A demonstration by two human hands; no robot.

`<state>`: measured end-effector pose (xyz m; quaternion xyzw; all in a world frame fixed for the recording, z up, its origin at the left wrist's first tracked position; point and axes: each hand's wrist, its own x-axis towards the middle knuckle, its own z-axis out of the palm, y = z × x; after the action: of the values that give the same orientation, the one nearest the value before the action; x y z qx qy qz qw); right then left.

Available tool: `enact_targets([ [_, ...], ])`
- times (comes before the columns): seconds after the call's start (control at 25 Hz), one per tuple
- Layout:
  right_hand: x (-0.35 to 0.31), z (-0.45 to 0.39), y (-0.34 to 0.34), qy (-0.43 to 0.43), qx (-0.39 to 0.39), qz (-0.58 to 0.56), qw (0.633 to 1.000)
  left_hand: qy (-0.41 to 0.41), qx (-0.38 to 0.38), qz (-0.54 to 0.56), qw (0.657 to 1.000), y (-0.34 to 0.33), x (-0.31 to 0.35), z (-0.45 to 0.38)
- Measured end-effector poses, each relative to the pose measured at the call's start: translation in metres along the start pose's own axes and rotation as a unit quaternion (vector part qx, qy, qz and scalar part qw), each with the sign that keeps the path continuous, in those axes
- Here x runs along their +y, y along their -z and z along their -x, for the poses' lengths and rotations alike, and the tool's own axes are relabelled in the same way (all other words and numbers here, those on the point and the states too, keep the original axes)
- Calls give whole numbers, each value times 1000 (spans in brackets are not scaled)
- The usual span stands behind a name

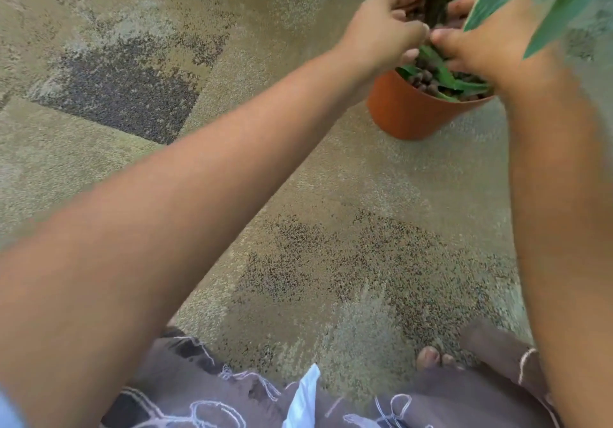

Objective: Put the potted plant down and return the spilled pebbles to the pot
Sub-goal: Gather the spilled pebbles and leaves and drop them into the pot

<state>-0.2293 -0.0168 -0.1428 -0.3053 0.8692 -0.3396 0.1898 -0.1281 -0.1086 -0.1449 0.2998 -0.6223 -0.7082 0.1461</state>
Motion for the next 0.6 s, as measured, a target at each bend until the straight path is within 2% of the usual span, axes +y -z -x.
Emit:
enact_targets([
  [0.04,7,-1,-1,-18,19,81,996,-32,45,-68,996,-5,1,-2],
  [0.08,10,1,-5,-33,39,141,989,-86,109,-165,977,-6,-6,0],
  [0.12,10,5,-14,-37,61,162,984,-146,164,-246,944,-3,-19,8],
  [0.16,3,14,-24,-6,97,161,982,-181,184,-308,916,3,-40,20],
  [0.2,-4,27,-40,55,129,162,977,-175,165,-366,899,10,-67,37],
  [0.24,-9,44,-60,127,135,165,969,-120,111,-435,886,23,-96,57],
  [0.28,-12,66,-82,182,103,173,962,-20,33,-507,861,38,-121,80],
  [0.32,-6,88,-105,199,29,189,961,89,-42,-556,825,54,-143,100],
  [0.36,2,112,-125,177,-75,214,958,180,-96,-586,784,69,-159,117],
  [0.4,14,133,-142,124,-196,253,939,240,-129,-602,751,80,-169,133],
  [0.44,28,150,-156,69,-308,299,901,270,-149,-610,730,84,-174,145],
  [0.48,38,161,-165,24,-381,326,865,284,-162,-616,717,85,-178,157],
  [0.52,45,164,-174,-9,-421,331,844,294,-166,-617,711,84,-181,163],
  [0.6,49,159,-180,-47,-440,314,840,318,-168,-607,708,80,-182,166],
])
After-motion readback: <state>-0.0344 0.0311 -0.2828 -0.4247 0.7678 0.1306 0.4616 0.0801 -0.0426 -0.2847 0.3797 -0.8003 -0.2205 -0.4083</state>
